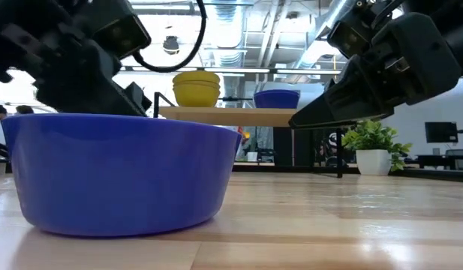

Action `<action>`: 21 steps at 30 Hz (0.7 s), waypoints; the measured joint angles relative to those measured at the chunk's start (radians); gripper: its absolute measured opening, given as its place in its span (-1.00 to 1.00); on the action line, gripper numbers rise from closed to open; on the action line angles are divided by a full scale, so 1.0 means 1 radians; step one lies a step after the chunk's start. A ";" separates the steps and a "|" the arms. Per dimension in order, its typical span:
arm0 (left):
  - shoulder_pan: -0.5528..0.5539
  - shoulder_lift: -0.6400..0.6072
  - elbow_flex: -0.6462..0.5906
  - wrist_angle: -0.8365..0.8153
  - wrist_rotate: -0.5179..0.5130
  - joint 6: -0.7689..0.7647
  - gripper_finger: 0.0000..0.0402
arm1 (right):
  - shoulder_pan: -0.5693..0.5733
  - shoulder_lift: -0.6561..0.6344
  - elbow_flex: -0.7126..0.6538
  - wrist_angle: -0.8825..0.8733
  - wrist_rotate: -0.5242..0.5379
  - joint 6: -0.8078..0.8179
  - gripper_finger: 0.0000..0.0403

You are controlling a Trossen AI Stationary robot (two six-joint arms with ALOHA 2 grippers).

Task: Pick & Place Mini bowls
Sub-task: Stack the blue bowl on top of the stacked blue bowls on the shelf

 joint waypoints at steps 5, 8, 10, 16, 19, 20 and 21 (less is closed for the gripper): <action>0.006 0.000 0.000 -0.001 0.007 0.000 -0.34 | 0.000 0.000 0.000 -0.004 0.000 0.000 -0.41; 0.004 0.000 0.000 0.000 0.046 -0.005 -0.34 | 0.000 0.000 0.000 -0.004 0.000 0.000 -0.41; 0.003 0.000 0.000 0.000 0.051 -0.007 -0.34 | 0.000 0.000 0.000 -0.005 0.000 0.000 -0.41; 0.003 0.000 0.000 0.004 0.051 -0.007 -0.34 | 0.000 0.000 0.000 -0.006 0.000 0.000 -0.41; 0.003 0.000 0.000 0.004 0.052 -0.007 -0.34 | 0.000 0.000 0.000 -0.006 0.000 0.000 -0.41; 0.003 0.000 0.000 0.003 0.051 -0.008 -0.34 | 0.000 0.000 0.000 -0.006 0.000 0.000 -0.41; 0.003 0.003 0.000 0.005 0.051 -0.013 -0.34 | 0.000 0.000 0.000 -0.006 0.000 0.000 -0.41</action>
